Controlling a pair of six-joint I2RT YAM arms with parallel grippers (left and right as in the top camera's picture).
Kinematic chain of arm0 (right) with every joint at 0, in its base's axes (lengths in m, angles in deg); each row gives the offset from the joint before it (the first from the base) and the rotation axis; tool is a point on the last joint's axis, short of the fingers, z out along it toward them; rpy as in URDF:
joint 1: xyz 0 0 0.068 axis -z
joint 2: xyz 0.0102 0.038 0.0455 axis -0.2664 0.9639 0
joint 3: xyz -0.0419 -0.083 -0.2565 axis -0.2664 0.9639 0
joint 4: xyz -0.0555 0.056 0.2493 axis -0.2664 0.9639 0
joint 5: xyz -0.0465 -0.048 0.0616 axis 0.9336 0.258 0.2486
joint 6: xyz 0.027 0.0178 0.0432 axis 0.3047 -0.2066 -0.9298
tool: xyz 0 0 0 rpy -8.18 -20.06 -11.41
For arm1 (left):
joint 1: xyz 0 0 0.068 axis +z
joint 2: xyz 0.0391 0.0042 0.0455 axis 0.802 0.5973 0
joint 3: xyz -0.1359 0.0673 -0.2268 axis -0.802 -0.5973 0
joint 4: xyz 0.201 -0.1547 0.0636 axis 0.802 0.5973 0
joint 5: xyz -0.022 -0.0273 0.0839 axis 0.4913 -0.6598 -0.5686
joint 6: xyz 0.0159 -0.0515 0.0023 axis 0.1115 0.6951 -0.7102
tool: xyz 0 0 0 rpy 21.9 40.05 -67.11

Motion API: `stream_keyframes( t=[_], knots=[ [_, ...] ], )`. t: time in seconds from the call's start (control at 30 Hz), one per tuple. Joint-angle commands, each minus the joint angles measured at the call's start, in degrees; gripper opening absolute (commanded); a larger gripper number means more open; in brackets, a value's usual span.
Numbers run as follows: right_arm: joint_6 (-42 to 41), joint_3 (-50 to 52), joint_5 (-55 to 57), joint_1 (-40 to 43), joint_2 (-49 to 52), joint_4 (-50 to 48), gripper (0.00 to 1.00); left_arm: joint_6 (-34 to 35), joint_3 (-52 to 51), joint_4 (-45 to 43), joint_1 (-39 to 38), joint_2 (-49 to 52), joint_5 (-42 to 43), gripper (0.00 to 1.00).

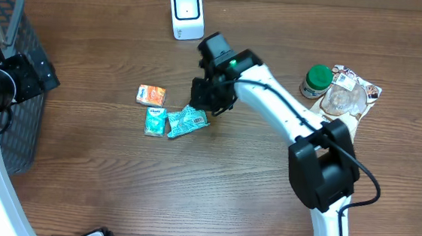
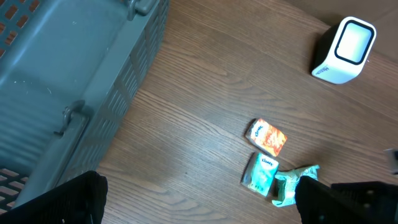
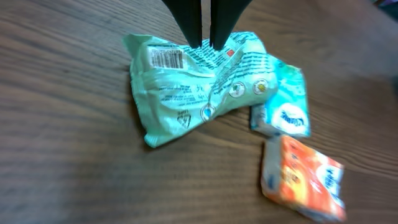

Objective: Scan the item barcode
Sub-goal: 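Reach the right gripper to the teal tissue packet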

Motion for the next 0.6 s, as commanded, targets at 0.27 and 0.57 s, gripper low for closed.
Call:
stream_keyframes(
  t=[0.27, 0.57],
  knots=[
    [-4.31, 1.46, 14.21, -6.64, 5.01, -2.36, 0.04, 0.79, 0.48, -0.07, 0.24, 0.20, 0.57, 1.00],
    [-1.33, 1.49, 19.87, -8.07, 8.83, -1.99, 0.10, 0.79, 0.48, -0.07, 0.24, 0.20, 0.57, 0.99]
  ],
)
